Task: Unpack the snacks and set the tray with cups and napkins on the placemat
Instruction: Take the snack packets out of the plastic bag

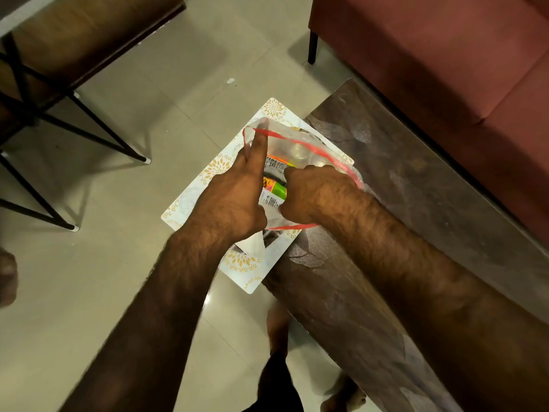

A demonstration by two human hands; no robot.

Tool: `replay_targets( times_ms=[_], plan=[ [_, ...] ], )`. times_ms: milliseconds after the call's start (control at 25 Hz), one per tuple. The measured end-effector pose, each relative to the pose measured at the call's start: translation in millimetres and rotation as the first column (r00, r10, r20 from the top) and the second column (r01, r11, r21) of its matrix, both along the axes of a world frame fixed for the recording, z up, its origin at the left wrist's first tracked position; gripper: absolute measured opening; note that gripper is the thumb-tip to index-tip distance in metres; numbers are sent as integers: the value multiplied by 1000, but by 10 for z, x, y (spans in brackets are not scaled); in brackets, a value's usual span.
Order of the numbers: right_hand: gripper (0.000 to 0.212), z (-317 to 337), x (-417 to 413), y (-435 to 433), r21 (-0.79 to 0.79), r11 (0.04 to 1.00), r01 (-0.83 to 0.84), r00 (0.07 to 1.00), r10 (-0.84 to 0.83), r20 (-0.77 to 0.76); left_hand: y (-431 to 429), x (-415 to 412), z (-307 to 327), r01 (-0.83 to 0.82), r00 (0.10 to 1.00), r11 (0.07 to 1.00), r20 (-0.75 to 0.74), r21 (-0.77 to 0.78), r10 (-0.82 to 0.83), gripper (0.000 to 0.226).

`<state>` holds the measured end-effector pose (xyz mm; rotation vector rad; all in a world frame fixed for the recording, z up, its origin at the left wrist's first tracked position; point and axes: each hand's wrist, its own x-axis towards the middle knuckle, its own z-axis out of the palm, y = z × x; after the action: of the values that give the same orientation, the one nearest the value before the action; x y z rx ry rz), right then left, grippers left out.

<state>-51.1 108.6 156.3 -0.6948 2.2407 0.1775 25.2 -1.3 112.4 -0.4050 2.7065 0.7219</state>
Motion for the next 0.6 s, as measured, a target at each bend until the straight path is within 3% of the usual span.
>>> replay_targets(
  times_ms=[240,480,600],
  plan=[
    [46,-683,-34,-220,-42,998,-35,999,35,-3,-26,52,-46,-22,999,999,-47,50,24,136],
    [84,-1269,-23,-283,55,998,42,999,-42,-10,-67,165,-57,-42,995,991,-79,125,52,131],
    [85,-1435,24,-311,7,998,68,995,-67,-74,-64,188,-71,-41,996,983,-72,177,54,131]
  ],
)
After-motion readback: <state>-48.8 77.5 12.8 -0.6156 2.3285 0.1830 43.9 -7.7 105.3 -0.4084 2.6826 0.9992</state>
